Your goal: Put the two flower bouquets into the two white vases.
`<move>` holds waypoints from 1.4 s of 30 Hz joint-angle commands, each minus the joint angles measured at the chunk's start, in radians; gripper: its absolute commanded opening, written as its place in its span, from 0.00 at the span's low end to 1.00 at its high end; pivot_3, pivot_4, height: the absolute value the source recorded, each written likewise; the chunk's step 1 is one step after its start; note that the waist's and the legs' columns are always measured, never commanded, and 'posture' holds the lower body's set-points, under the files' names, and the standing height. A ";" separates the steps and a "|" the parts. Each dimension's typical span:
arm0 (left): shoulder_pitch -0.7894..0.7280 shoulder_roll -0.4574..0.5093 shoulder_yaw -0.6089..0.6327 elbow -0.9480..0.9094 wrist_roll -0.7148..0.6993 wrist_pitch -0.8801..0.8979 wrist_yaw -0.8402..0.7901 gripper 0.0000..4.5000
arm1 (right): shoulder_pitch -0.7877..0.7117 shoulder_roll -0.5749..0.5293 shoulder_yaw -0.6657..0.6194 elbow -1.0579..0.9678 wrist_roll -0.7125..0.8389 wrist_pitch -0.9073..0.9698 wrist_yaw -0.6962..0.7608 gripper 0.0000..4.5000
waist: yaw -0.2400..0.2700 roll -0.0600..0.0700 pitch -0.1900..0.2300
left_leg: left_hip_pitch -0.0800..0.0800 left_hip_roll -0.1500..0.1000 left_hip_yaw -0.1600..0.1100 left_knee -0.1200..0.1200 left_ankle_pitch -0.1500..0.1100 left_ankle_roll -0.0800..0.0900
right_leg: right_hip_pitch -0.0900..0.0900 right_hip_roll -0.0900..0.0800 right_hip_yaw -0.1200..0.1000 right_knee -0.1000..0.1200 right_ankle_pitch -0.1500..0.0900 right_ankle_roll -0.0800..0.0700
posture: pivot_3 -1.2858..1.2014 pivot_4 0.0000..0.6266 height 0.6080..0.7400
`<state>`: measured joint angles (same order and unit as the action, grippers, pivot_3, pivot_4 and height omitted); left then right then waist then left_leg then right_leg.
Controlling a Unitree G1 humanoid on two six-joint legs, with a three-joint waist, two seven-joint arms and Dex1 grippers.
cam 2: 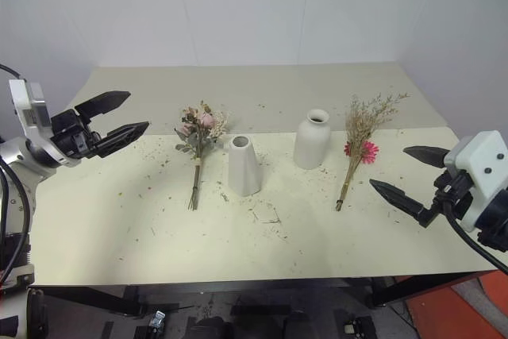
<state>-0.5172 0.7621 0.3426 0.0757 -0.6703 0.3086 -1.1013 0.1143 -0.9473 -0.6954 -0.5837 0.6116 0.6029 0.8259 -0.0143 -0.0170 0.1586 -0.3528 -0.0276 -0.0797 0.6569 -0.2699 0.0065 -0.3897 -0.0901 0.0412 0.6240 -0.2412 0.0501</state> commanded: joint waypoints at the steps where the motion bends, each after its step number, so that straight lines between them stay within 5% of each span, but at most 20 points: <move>1: -0.025 0.021 0.011 -0.038 -0.006 0.006 0.008 1.00 | -0.001 0.000 -0.046 -0.029 0.010 0.004 -0.011 1.00 | 0.000 0.000 0.000 | 0.000 0.000 0.000 0.000 0.000 0.000 | 0.000 0.000 0.000 0.000 0.000 0.000 | 0.52 0.24 1.00; 14: -0.063 0.062 -0.043 -0.069 0.002 0.107 0.006 1.00 | -0.018 -0.004 0.001 -0.042 0.006 0.058 -0.070 1.00 | 0.000 -0.001 0.000 | 0.000 0.000 0.000 0.000 0.000 0.000 | 0.000 0.000 0.000 0.000 0.000 0.000 | 0.52 0.24 1.00; 21: -0.359 0.044 -0.279 0.063 0.095 0.174 -0.119 1.00 | -0.255 -0.045 0.273 0.026 -0.002 0.324 -0.263 1.00 | 0.000 -0.002 0.001 | 0.000 -0.002 0.000 0.001 0.000 0.000 | 0.000 0.000 -0.001 0.001 0.000 0.000 | 0.52 0.24 1.00; 26: -0.571 -0.054 -0.411 0.245 0.151 0.151 -0.305 1.00 | -0.557 0.068 0.467 0.224 -0.035 0.582 -0.433 1.00 | -0.007 -0.002 0.002 | -0.002 -0.003 0.000 0.001 0.000 0.000 | -0.001 -0.001 0.000 0.000 0.000 0.000 | 0.52 0.24 1.00; 30: -0.729 -0.124 -0.542 0.446 0.282 0.063 -0.453 1.00 | -0.725 0.176 0.567 0.448 -0.130 0.608 -0.520 1.00 | -0.006 -0.001 0.001 | -0.008 -0.003 0.000 0.001 0.000 0.000 | -0.009 0.000 0.000 0.002 0.000 0.000 | 0.52 0.24 1.00; 42: -0.819 -0.187 -0.610 0.665 0.359 -0.139 -0.513 1.00 | -0.897 0.280 0.661 0.829 -0.297 0.481 -0.507 0.96 | -0.019 0.000 0.001 | -0.018 -0.003 0.000 0.002 0.001 0.001 | -0.019 -0.001 0.000 0.006 0.000 0.000 | 0.52 0.24 1.00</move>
<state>-1.3183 0.5718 -0.2680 0.7538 -0.3016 0.1872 -1.6093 -0.7493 -0.6669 -0.0288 0.2297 0.3359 1.1204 0.3098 -0.0333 -0.0170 0.1595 -0.3710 -0.0309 -0.0795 0.6593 -0.2693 0.0071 -0.4089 -0.0909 0.0415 0.6308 -0.2408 0.0497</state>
